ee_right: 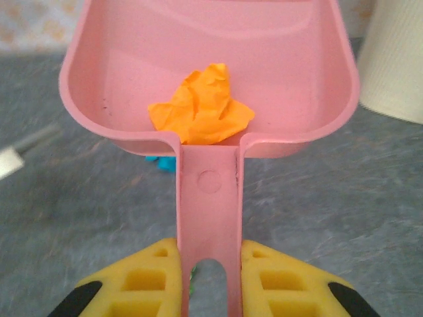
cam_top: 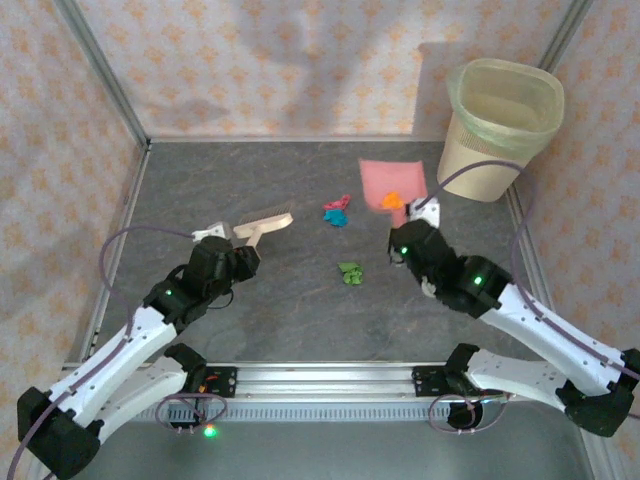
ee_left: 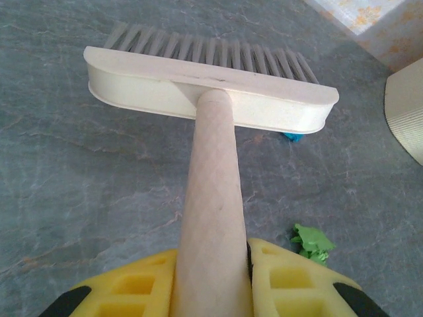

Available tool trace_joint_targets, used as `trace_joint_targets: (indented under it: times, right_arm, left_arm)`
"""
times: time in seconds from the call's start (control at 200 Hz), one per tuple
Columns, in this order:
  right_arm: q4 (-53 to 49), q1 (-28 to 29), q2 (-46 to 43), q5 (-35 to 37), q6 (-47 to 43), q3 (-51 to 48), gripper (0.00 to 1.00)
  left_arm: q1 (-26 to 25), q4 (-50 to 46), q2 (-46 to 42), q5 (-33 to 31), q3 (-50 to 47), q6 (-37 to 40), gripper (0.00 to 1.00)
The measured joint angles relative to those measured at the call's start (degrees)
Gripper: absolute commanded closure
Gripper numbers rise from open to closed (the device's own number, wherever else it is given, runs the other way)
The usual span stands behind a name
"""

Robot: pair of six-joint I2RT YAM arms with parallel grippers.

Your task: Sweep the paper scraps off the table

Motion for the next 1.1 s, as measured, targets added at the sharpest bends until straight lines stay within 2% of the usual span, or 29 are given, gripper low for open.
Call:
trace_joint_targets:
  times: [0.16,0.29,0.55,0.851,1.101]
  right_arm:
    - [-3.4,-15.3,6.6,-6.5,-1.5,12.9,1.0]
    - [-4.5,-25.2,13.4,-13.8,-1.3,23.6,1.0]
    - [-5.4,-43.6,30.1,-30.3,7.1,45.1,1.0]
    - [-4.7,-56.9,45.1,-45.8,23.2,59.0,1.0]
    - [-1.1,-62.2,48.8,-54.6,35.8,61.0,1.0]
  left_arm:
    - [-2.1,7.8,2.9,-0.5,-1.9,1.5,1.0]
    - [-3.6,10.4,4.5,-0.7,-5.1,2.5,1.0]
    - [-5.7,11.7,4.6,-2.2,-5.6,4.1,1.0]
    - [-5.7,11.8,2.9,-3.5,-5.6,4.5,1.0]
    - [-5.7,12.0,2.9,-3.5,-5.6,4.5,1.0]
